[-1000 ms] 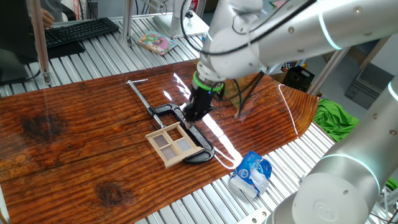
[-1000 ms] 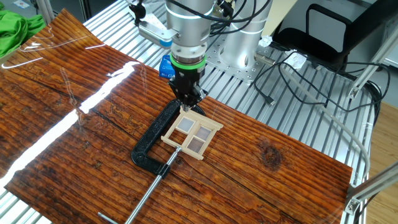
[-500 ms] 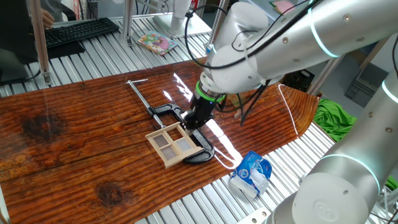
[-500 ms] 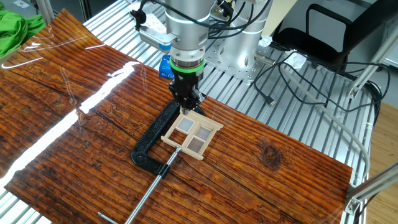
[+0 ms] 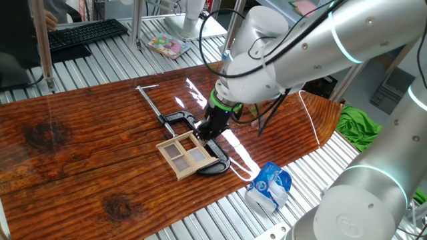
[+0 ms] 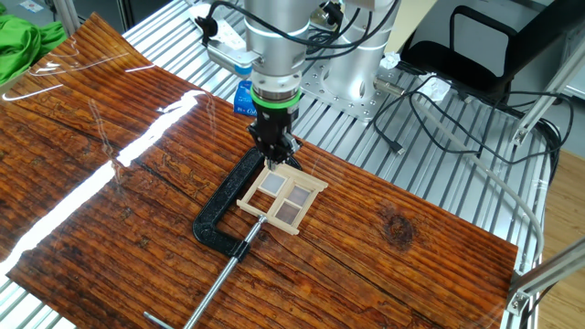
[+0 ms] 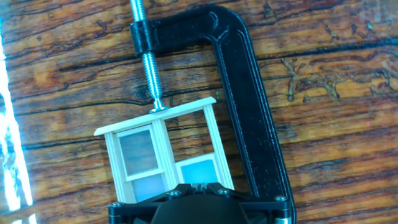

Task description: Close a sliding window

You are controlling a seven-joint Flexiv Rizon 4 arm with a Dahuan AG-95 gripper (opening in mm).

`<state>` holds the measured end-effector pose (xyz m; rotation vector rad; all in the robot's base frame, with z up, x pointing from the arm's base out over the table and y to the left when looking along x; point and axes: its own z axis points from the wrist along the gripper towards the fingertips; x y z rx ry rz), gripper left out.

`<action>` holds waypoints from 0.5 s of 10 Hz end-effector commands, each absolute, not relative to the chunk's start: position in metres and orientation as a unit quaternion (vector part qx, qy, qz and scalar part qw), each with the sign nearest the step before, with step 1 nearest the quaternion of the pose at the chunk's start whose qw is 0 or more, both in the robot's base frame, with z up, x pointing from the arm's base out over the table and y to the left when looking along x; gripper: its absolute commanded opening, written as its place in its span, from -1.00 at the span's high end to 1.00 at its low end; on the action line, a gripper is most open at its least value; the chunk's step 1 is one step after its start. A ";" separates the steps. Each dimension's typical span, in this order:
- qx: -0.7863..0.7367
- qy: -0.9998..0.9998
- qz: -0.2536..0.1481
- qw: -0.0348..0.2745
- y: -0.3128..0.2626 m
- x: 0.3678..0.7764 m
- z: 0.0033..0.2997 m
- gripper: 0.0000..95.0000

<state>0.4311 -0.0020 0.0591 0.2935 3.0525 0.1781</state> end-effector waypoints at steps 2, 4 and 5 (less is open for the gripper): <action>0.115 0.991 0.055 0.041 -0.005 0.428 0.048 1.00; 0.135 0.989 0.055 0.035 -0.006 0.427 0.043 1.00; 0.147 0.987 0.054 0.033 -0.007 0.427 0.040 1.00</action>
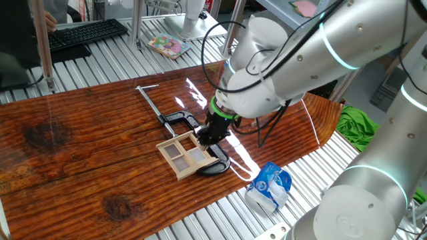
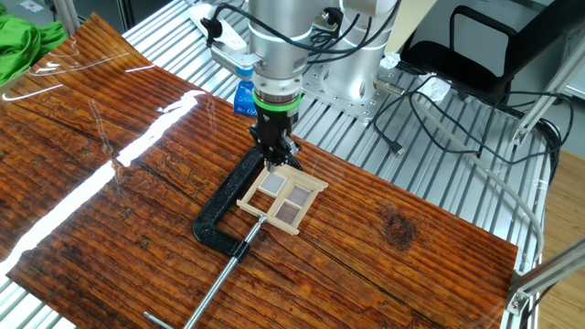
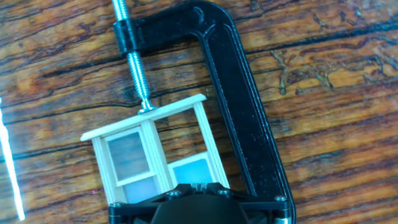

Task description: Close a sliding window

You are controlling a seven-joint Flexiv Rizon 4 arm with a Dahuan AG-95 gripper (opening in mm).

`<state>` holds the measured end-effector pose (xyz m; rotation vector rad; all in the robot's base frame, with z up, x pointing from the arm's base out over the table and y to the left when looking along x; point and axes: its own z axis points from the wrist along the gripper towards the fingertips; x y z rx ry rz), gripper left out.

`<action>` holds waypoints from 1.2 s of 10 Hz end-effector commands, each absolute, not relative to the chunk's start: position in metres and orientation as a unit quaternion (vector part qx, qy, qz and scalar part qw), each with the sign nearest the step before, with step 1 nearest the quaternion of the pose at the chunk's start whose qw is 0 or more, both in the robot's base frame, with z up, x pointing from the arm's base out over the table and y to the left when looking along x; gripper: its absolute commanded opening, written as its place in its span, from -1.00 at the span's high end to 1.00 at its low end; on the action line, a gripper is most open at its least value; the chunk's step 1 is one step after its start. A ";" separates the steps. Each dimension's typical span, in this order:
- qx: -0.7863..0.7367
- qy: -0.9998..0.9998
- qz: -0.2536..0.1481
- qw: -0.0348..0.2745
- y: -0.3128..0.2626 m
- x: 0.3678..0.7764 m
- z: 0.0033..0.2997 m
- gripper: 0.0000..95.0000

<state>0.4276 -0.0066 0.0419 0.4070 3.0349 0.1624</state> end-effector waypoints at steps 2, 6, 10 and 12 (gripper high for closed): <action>0.170 0.984 0.047 0.034 -0.007 0.427 0.039 1.00; 0.203 0.979 0.023 0.021 -0.007 0.427 0.039 1.00; 0.240 0.971 -0.007 0.025 -0.008 0.426 0.036 1.00; 0.274 0.962 -0.009 0.021 -0.008 0.426 0.034 1.00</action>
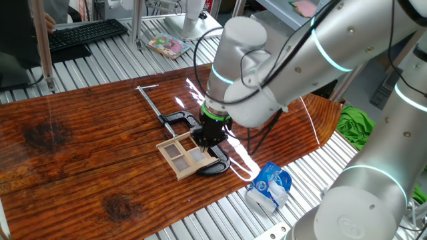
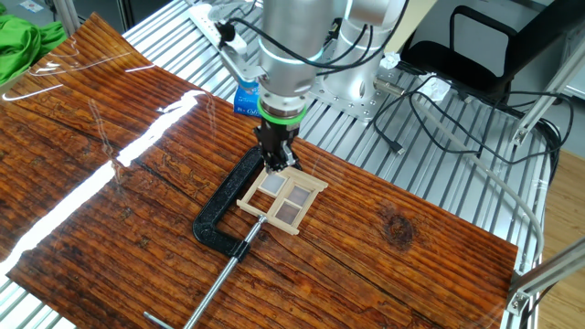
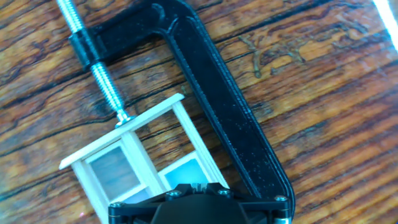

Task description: Close a sliding window

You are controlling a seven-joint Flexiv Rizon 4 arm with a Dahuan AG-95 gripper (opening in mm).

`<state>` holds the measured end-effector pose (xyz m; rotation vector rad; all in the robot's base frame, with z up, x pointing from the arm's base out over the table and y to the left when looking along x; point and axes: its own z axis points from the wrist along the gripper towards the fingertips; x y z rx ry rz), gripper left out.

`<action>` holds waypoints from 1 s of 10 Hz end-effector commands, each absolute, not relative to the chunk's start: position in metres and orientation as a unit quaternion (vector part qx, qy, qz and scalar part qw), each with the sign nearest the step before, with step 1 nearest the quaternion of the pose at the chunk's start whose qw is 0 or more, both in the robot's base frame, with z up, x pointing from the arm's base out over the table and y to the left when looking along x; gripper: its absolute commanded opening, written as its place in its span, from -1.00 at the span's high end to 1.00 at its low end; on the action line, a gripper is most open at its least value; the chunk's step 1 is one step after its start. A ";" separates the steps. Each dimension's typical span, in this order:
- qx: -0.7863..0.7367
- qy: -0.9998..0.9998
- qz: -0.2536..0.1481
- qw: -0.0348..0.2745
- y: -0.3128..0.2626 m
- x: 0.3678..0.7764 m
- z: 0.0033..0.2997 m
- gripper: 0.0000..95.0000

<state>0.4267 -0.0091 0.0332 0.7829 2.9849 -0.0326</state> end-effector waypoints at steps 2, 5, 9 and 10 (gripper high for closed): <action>0.301 0.954 -0.008 0.014 -0.009 0.426 0.034 1.00; 0.343 0.939 -0.008 0.006 -0.009 0.426 0.033 1.00; 0.416 0.909 0.005 -0.003 -0.009 0.426 0.032 1.00; 0.430 0.903 0.005 -0.003 -0.009 0.425 0.032 1.00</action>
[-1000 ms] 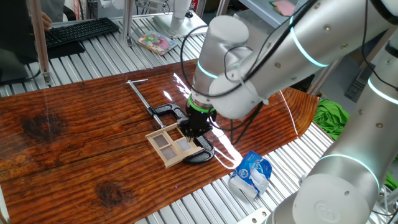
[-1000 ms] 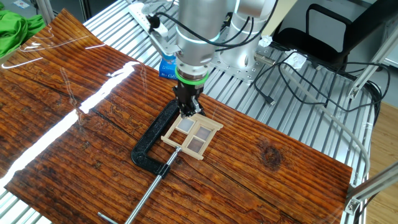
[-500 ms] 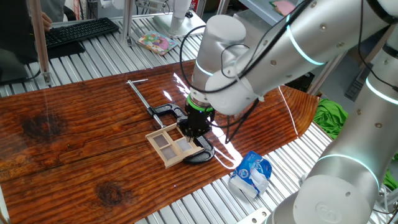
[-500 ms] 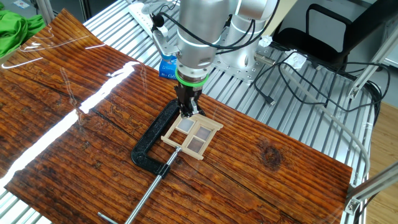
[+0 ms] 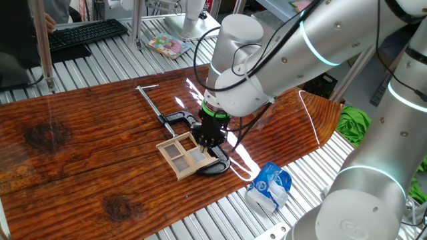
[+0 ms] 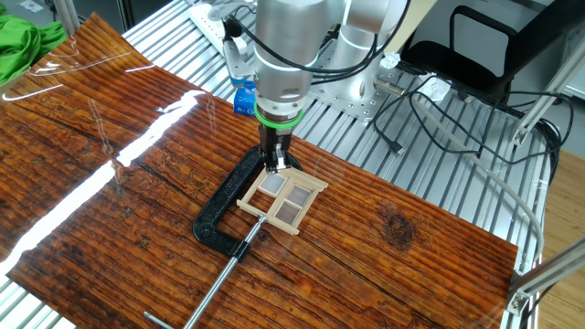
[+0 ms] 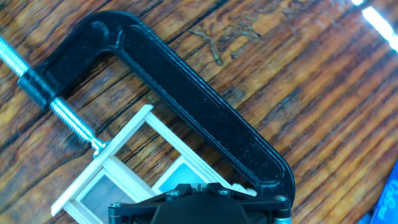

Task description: Close a sliding window

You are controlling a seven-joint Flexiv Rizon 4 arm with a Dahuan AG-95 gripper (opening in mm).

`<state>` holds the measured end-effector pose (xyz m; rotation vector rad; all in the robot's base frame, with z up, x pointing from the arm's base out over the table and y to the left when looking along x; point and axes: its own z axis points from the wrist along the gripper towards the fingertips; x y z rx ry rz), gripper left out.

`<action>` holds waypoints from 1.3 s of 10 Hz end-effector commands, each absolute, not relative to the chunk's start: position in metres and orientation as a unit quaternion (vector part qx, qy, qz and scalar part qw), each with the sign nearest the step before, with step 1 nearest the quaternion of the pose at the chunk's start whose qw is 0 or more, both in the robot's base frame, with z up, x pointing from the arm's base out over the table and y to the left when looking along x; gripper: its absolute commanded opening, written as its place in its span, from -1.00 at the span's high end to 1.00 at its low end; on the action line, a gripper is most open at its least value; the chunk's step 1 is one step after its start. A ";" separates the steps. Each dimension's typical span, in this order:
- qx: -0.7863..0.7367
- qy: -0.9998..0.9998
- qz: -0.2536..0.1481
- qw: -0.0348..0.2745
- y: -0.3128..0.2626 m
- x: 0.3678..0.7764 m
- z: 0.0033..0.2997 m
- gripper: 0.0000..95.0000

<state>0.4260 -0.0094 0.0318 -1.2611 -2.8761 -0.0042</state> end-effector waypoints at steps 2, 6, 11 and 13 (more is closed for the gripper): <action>-0.448 -0.894 -0.004 0.003 -0.009 0.425 0.029 1.00; -0.479 -0.878 0.004 -0.001 -0.011 0.424 0.024 1.00; -0.498 -0.867 0.005 -0.002 -0.011 0.424 0.022 1.00; -0.516 -0.857 0.007 -0.002 -0.007 0.424 0.023 1.00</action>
